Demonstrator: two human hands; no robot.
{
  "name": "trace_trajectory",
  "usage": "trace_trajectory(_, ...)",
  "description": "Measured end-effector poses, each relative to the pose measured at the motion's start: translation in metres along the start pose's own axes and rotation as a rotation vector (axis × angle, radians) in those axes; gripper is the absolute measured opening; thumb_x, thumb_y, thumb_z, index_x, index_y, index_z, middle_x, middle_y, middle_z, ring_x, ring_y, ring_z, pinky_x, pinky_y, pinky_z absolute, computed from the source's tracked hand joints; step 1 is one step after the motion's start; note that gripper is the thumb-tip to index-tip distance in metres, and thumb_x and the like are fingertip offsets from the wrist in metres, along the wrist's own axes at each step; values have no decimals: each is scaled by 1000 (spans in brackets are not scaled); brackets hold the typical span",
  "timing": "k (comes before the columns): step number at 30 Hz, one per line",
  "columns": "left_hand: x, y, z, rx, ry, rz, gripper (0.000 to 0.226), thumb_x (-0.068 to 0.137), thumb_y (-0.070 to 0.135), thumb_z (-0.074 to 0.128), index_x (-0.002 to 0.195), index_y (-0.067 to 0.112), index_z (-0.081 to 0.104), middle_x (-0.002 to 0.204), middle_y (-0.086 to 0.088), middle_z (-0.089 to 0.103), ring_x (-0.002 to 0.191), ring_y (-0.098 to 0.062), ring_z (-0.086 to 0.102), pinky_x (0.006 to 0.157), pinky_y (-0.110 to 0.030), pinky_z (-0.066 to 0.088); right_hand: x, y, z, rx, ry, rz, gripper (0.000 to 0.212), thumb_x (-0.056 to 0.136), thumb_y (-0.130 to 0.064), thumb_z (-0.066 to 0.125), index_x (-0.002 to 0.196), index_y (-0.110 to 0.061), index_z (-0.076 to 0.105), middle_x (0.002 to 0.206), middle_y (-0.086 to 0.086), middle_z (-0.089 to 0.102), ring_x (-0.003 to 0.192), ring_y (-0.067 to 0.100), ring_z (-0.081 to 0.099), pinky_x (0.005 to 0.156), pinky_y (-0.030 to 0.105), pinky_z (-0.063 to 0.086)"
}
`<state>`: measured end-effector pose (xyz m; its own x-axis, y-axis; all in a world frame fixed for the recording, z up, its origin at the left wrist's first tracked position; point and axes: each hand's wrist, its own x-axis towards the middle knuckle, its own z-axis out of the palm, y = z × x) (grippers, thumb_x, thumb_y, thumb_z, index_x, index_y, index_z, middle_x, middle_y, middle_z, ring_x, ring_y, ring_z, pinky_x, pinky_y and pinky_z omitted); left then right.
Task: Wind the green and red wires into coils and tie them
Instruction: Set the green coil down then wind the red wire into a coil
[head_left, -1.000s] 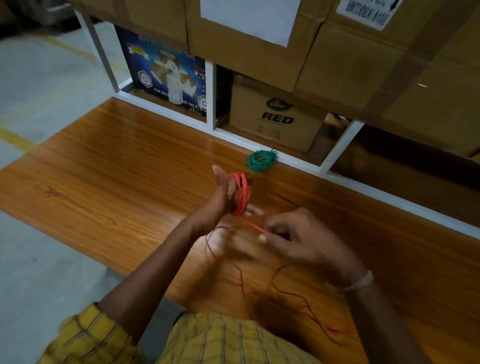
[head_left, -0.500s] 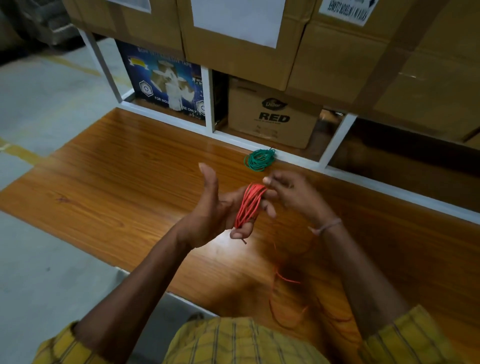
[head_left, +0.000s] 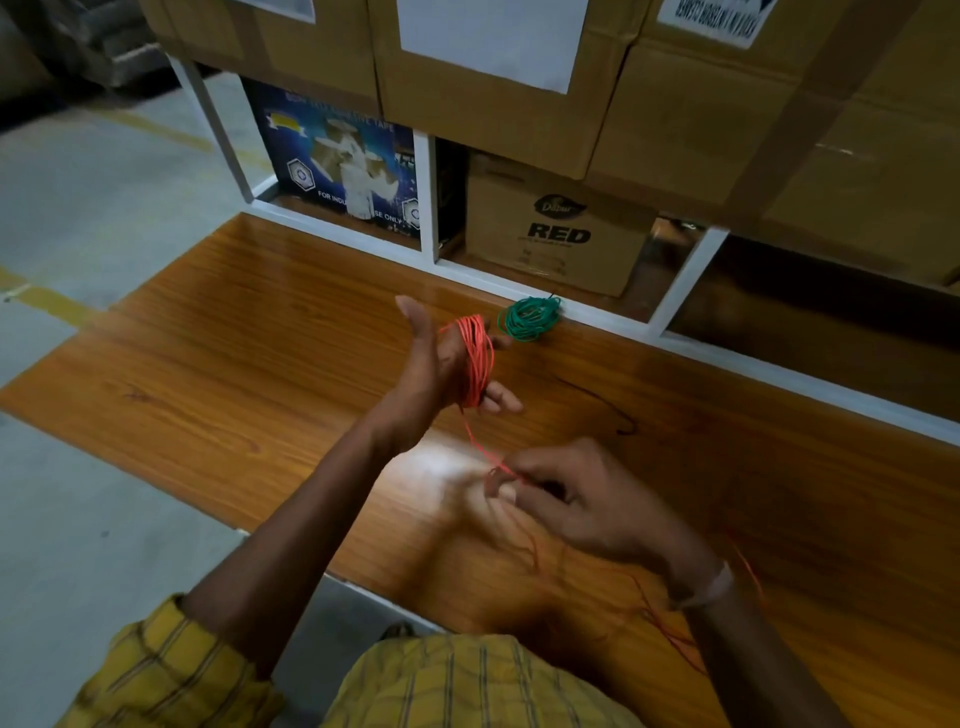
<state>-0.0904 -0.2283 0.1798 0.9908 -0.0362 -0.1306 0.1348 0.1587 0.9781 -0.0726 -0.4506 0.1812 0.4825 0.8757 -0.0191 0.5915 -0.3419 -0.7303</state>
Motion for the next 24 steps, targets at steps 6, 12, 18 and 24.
trace_trajectory(6, -10, -14, 4, 242, -118, -28, 131, 58, 109, 13, 148, 21, 44, 129, -17, 66, 82, -34, 69, 79, -50, 57, 9, 0, -65, 404, 118, -3, 19, 102, -21, 61, 98, -7, 72, 59, -9, 56, 50, 3, 50, 52, 24, 47)
trace_trajectory(12, -18, -7, 7, 162, -354, -30, 133, 64, 107, 9, 149, 11, 45, 130, -25, 63, 65, -18, 54, 63, -30, 47, 37, 37, -89, 594, 258, 37, 20, 103, -18, 58, 101, 1, 65, 61, -6, 49, 49, 9, 40, 45, 20, 38)
trace_trajectory(18, -20, 10, 16, -179, -499, -23, 140, 66, 103, 2, 154, 0, 39, 128, -27, 54, 54, -9, 39, 49, -31, 24, 66, 68, -43, 553, 362, 141, 7, 104, -14, 62, 102, -10, 67, 81, -4, 63, 59, 1, 52, 51, 15, 42)
trace_trajectory(24, -9, 22, 4, -251, -320, 26, 136, 70, 92, -16, 157, 3, 37, 135, -27, 56, 66, -19, 48, 66, -35, 40, 53, 58, 17, 381, 314, 265, 26, 110, -29, 51, 100, -17, 72, 69, 4, 53, 55, 7, 47, 51, 26, 38)
